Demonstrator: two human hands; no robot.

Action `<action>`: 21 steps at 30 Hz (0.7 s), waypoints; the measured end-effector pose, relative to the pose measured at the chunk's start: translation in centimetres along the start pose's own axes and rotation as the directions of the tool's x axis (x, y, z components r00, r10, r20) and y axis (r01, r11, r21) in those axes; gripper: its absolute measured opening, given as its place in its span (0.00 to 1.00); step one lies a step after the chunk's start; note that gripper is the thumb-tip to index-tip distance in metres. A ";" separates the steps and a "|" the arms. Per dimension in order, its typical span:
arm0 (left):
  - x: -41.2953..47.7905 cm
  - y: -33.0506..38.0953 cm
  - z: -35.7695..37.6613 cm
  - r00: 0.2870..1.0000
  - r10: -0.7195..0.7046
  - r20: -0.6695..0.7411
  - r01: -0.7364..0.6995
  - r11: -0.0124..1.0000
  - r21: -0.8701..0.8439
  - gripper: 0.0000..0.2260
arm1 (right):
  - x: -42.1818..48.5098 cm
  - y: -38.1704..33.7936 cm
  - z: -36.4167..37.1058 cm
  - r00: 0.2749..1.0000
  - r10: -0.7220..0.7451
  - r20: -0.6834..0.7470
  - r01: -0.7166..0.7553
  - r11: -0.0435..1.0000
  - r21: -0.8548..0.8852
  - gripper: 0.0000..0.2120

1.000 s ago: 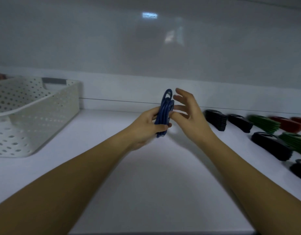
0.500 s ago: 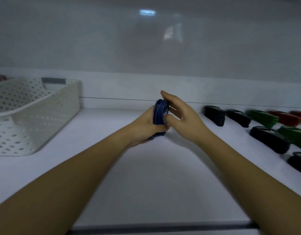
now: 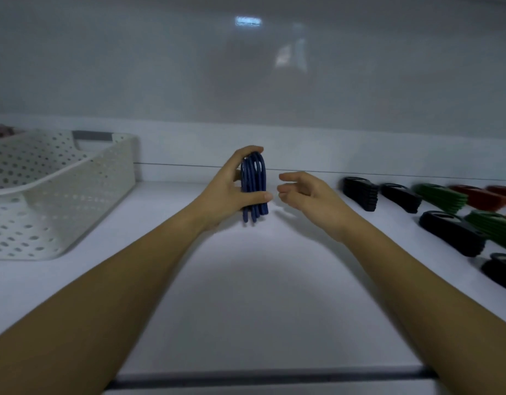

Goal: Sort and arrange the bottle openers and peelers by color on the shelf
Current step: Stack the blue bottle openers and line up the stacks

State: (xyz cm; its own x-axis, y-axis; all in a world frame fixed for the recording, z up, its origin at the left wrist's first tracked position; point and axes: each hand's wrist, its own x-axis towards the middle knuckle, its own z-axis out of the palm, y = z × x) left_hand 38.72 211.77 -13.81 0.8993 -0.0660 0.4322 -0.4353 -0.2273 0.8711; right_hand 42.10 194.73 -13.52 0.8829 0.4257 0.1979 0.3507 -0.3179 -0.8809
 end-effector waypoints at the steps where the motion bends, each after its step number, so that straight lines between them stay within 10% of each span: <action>1: -0.1 -0.1 0.1 0.999 0.032 0.011 -0.032 0.999 0.033 0.27 | 0.1 0.1 0.0 1.000 -0.002 -0.028 0.002 1.000 0.004 0.16; 21: 0.0 0.0 -0.3 0.997 0.069 0.045 -0.070 0.997 0.041 0.10 | -0.2 0.2 0.3 0.996 -0.024 0.089 0.011 0.990 0.140 0.08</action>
State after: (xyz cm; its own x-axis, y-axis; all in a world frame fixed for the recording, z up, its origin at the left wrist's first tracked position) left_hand 38.68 212.07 -13.77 0.8683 -0.1252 0.4800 -0.4955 -0.2622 0.8281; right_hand 41.91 194.78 -13.89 0.8432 0.5066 0.1798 0.3133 -0.1913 -0.9302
